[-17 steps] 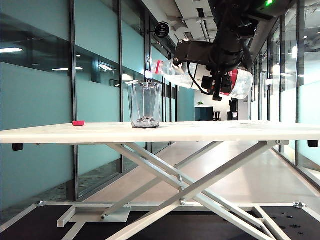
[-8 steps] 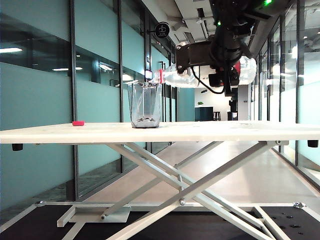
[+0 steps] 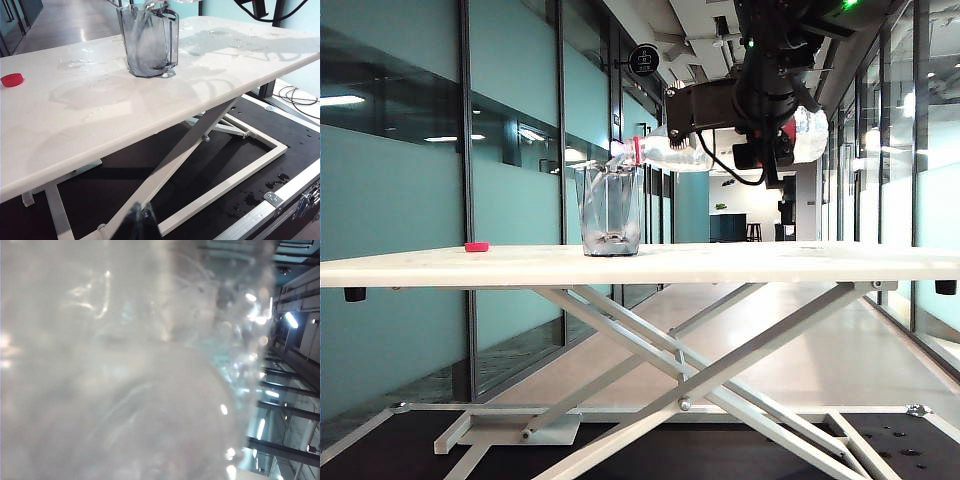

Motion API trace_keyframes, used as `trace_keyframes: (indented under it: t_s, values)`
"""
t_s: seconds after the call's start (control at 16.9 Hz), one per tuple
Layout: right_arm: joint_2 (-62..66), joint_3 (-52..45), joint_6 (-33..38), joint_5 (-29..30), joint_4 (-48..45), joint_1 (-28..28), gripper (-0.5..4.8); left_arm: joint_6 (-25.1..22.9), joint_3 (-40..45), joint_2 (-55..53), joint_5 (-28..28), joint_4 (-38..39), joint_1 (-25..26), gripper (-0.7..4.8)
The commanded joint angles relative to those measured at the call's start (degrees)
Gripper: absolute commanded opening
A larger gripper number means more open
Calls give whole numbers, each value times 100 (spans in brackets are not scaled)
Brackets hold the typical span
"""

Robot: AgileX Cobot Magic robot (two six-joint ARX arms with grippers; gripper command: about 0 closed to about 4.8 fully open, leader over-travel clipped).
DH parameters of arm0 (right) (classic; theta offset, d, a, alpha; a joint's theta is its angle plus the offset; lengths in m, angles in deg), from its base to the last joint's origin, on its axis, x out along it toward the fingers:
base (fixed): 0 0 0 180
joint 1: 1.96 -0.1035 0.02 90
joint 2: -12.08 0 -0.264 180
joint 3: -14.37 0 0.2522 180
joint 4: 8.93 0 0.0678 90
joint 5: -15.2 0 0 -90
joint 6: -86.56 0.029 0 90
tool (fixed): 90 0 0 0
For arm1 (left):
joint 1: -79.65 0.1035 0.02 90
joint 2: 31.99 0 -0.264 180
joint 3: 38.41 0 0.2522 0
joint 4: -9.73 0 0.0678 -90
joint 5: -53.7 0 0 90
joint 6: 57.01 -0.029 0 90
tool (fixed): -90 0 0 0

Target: Pick up the mineral water bottle on the table and pour water into the mug until it's half full.

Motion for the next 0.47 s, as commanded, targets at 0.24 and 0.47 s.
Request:
trace_keyframes:
  t_s: [0.24,0.47]
  values:
    - [-70,66,44,-59,-308,-15,238,-7,-7,-4,7,35,2,-5]
    - [-68,66,151,-55,-291,-15,238,-7,-7,-4,4,35,2,-5]
